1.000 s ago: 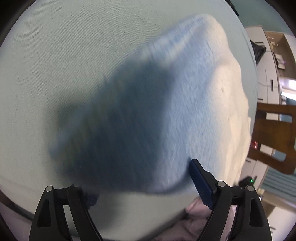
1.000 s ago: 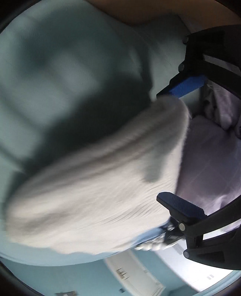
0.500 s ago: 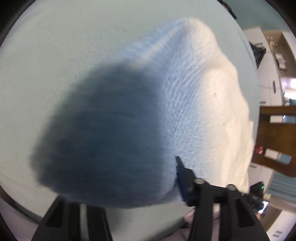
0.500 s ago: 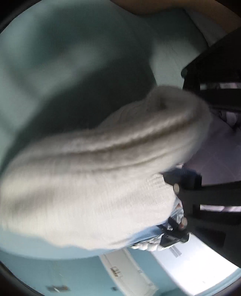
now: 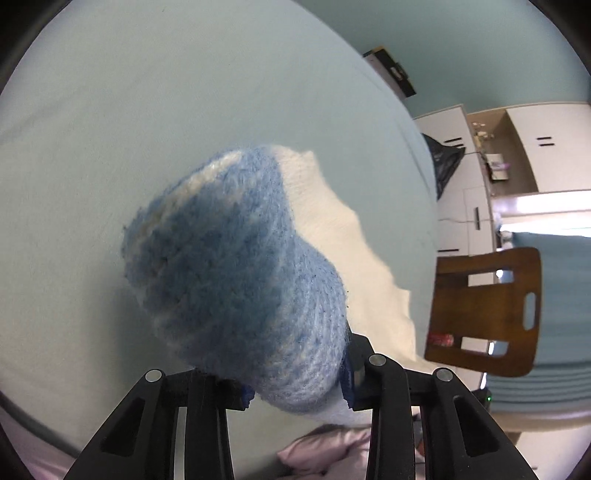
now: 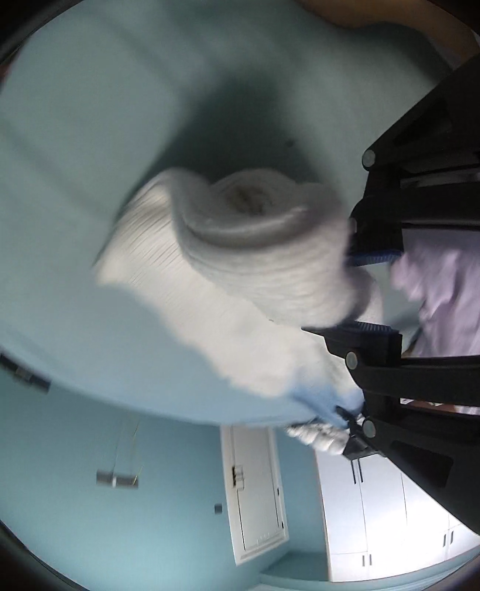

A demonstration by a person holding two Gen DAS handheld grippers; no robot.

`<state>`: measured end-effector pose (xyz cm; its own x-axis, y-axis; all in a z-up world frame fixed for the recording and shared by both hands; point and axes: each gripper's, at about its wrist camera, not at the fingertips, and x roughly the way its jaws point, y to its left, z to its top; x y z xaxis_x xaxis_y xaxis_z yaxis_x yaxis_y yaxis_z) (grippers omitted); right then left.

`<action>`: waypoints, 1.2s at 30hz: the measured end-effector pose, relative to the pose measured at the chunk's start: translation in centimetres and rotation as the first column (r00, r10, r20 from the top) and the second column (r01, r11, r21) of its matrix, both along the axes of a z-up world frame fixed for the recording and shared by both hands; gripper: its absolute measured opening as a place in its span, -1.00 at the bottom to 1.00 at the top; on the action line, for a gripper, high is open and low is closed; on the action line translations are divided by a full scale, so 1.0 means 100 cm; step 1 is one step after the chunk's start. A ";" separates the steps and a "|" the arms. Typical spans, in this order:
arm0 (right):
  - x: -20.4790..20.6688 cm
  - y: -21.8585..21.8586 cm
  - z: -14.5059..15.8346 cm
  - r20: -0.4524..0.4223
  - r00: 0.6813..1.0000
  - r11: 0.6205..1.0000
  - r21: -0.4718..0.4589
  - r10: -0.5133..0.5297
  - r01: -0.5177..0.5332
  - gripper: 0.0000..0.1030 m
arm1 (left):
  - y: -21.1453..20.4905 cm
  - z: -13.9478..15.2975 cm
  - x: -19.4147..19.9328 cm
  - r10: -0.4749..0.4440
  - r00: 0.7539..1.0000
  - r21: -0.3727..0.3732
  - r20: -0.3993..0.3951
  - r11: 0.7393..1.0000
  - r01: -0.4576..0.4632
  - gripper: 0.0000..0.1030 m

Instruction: Fold small clothes

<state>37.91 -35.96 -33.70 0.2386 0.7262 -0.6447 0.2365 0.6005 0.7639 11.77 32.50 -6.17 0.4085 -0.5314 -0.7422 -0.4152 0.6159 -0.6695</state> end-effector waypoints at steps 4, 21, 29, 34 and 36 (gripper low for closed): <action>-0.023 -0.028 0.012 0.025 1.000 1.000 0.022 0.005 -0.006 -0.61 | 0.002 0.003 -0.032 -0.030 0.999 -0.029 -0.034 0.999 0.029 -0.39; 0.030 -0.030 0.022 -0.077 0.985 0.984 0.085 -0.153 0.159 -0.79 | -0.013 0.018 0.083 0.052 0.993 0.028 -0.104 0.998 -0.049 -0.35; 0.145 -0.019 0.014 0.066 0.958 0.960 0.042 -0.281 0.279 -0.42 | -0.020 0.025 0.141 0.203 0.971 0.046 0.125 0.977 -0.210 0.88; 0.124 0.002 0.018 0.124 0.979 0.978 -0.114 -0.161 0.175 0.86 | -0.059 0.053 0.117 -0.019 0.971 0.322 0.240 0.945 -0.062 1.00; 0.106 -0.005 0.013 0.142 0.986 0.983 -0.148 -0.090 0.111 0.86 | -0.086 0.046 0.110 -0.123 0.965 0.460 0.231 0.888 0.002 1.00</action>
